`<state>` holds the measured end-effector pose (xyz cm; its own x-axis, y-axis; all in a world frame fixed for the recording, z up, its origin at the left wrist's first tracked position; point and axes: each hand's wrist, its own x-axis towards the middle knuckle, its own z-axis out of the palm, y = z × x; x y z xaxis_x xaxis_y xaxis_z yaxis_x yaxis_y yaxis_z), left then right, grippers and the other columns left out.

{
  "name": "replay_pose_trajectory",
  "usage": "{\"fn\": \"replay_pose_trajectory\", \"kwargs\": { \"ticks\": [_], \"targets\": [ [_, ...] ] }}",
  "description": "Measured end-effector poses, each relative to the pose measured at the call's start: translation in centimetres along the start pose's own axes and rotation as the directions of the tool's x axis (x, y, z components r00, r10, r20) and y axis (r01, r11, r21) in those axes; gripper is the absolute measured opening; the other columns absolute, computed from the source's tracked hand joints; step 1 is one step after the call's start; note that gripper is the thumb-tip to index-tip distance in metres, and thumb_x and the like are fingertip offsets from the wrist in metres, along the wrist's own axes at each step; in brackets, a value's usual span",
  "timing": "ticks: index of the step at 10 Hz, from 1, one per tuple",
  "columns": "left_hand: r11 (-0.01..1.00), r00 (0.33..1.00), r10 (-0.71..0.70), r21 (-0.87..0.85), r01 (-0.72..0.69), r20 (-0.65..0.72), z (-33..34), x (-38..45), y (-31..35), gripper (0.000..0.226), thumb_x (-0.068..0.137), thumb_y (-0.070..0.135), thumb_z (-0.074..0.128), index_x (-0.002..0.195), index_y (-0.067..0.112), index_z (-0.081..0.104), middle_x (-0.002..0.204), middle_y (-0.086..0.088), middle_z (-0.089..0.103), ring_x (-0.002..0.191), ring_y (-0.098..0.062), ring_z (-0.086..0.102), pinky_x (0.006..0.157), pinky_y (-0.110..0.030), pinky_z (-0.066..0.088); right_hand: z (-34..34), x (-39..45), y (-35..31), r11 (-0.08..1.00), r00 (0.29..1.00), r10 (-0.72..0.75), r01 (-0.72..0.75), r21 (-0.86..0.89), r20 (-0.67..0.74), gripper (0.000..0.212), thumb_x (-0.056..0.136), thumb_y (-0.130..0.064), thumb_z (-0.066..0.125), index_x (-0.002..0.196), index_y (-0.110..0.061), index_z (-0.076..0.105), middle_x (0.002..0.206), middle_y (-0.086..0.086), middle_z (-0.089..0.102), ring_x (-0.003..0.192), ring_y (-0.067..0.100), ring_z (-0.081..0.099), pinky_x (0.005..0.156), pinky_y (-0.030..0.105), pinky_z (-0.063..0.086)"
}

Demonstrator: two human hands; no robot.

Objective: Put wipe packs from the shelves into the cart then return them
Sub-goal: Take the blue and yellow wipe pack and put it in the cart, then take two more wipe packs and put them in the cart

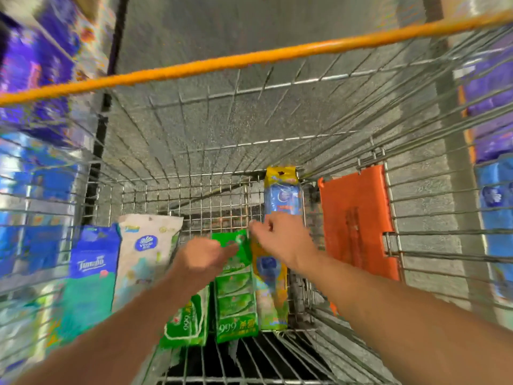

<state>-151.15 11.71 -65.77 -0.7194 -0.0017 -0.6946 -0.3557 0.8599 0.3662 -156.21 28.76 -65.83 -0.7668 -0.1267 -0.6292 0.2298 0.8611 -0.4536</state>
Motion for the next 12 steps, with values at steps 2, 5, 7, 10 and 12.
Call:
{"fn": "replay_pose_trajectory", "kwargs": {
  "ticks": [2, 5, 7, 10, 12],
  "targets": [
    [0.973, 0.984, 0.176, 0.149, -0.173, -0.006, -3.9, -5.8, -3.2, 0.031, 0.075, 0.031, 0.040, 0.059, 0.020, 0.063, 0.038, -0.007, 0.040, 0.030, -0.020, 0.042, 0.029, -0.020, 0.028, -0.9, -2.9, -6.6, 0.978, 0.979, -0.196, 0.200, -0.064, 0.064, 0.064, 0.095, -0.048, 0.051, 0.046, -0.010, 0.034, 0.047, 0.004, 0.033, 0.062, 0.028, 0.042, 0.057, 0.035, 0.035],
    [0.990, 0.893, -0.138, -0.066, 0.121, -0.428, -6.3, -17.1, -7.5, 0.048, 0.094, 0.047, 0.045, 0.066, 0.008, 0.053, 0.081, -0.009, 0.061, 0.086, -0.029, 0.061, 0.053, -0.022, 0.034, 0.4, -12.5, -16.3, 0.847, 0.857, -0.498, 0.513, -0.135, 0.132, 0.045, 0.092, -0.030, 0.058, 0.052, -0.016, 0.042, 0.065, 0.010, 0.050, 0.068, 0.025, 0.047, 0.063, 0.034, 0.043],
    [0.978, 0.799, -0.200, -0.159, 0.132, -0.567, -7.5, -32.2, -10.2, 0.040, 0.091, 0.039, 0.039, 0.065, 0.011, 0.051, 0.059, -0.001, 0.043, 0.065, -0.023, 0.053, 0.052, -0.021, 0.033, 3.0, -24.3, -23.5, 0.696, 0.706, -0.702, 0.708, -0.119, 0.093, 0.038, 0.086, -0.018, 0.059, 0.053, -0.012, 0.040, 0.055, 0.011, 0.043, 0.058, 0.025, 0.039, 0.059, 0.035, 0.043],
    [0.917, 0.547, -0.391, -0.263, 0.299, -0.740, -7.0, -61.0, -17.0, 0.020, 0.067, 0.017, 0.065, 0.049, 0.010, 0.062, 0.049, -0.005, 0.060, 0.045, -0.016, 0.058, 0.042, -0.019, 0.023, 9.6, -46.7, -35.1, 0.318, 0.335, -0.916, 0.942, -0.110, 0.221, 0.037, 0.087, -0.016, 0.060, 0.054, -0.008, 0.045, 0.052, 0.007, 0.042, 0.056, 0.019, 0.040, 0.053, 0.033, 0.034],
    [0.760, 0.273, -0.649, -0.586, 0.281, -0.710, -4.9, -75.2, -16.8, 0.030, 0.096, 0.025, 0.051, 0.096, 0.003, 0.071, 0.103, -0.016, 0.069, 0.102, -0.032, 0.064, 0.081, -0.030, 0.050, 12.2, -61.5, -40.6, -0.124, -0.026, -0.943, 0.952, -0.278, 0.330, 0.045, 0.092, -0.029, 0.046, 0.053, -0.015, 0.028, 0.058, 0.004, 0.034, 0.070, 0.021, 0.042, 0.061, 0.034, 0.021]
  ]
}}
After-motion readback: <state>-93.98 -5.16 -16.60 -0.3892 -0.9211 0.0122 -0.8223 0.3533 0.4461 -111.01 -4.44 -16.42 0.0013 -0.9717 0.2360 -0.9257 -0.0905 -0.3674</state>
